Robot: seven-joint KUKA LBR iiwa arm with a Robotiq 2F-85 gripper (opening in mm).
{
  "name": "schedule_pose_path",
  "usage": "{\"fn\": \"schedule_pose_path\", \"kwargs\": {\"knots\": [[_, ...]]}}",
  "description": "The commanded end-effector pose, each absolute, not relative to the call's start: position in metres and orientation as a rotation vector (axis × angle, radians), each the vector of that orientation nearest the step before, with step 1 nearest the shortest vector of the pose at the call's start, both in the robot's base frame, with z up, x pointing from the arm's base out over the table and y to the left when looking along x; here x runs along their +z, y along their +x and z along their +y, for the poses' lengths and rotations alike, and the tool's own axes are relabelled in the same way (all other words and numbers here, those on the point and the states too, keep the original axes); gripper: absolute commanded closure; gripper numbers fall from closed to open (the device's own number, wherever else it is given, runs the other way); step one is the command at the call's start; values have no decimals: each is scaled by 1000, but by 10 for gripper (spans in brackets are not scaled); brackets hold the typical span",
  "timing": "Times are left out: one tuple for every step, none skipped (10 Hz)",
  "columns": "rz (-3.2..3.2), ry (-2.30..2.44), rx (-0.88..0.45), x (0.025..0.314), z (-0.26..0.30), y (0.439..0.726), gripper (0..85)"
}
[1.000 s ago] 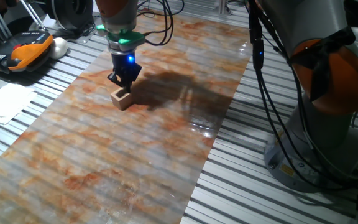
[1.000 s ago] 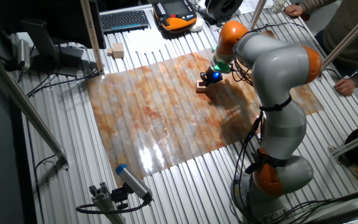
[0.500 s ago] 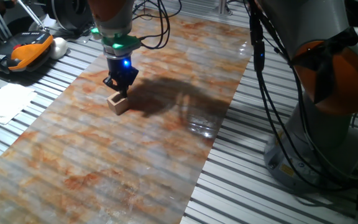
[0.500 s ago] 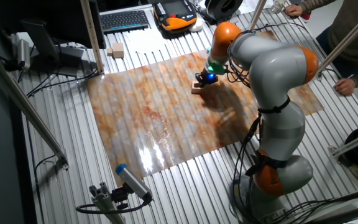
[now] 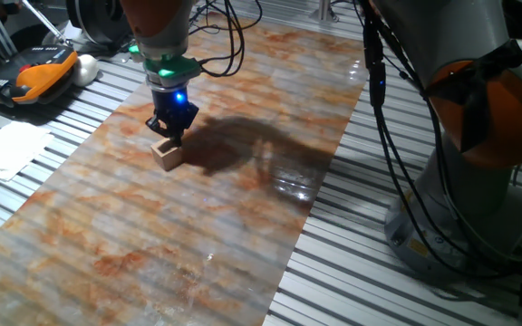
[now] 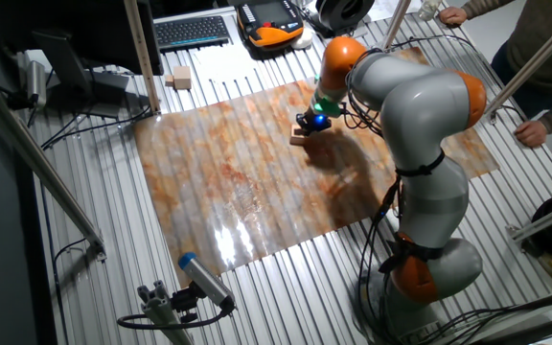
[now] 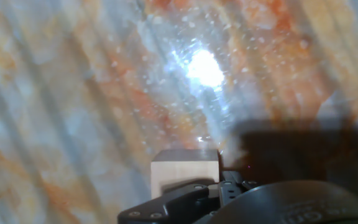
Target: Use the gripper to push the small block from left to right
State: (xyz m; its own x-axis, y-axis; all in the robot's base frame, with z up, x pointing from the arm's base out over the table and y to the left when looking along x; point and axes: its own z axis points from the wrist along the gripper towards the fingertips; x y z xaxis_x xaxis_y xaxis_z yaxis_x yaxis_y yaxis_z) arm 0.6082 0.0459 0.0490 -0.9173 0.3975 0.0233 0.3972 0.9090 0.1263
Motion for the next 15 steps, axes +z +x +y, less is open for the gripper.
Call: {"fn": "schedule_pose_path", "kwargs": {"knots": [[3065,648,202,50,49,608,850],[3062,662,205,51,53,608,850],[3060,674,203,51,57,608,850],[3057,683,195,51,60,608,850],[3054,690,197,50,62,608,850],[3053,697,200,50,65,609,850],[3047,708,199,50,69,609,850],[3042,719,198,50,72,609,850],[3039,728,213,50,73,609,850],[3034,737,232,49,74,610,850],[3031,738,226,49,75,610,850],[3030,738,210,49,74,611,850],[3034,731,191,49,72,611,850],[3035,731,181,49,72,611,850],[3034,727,155,49,72,611,850]]}}
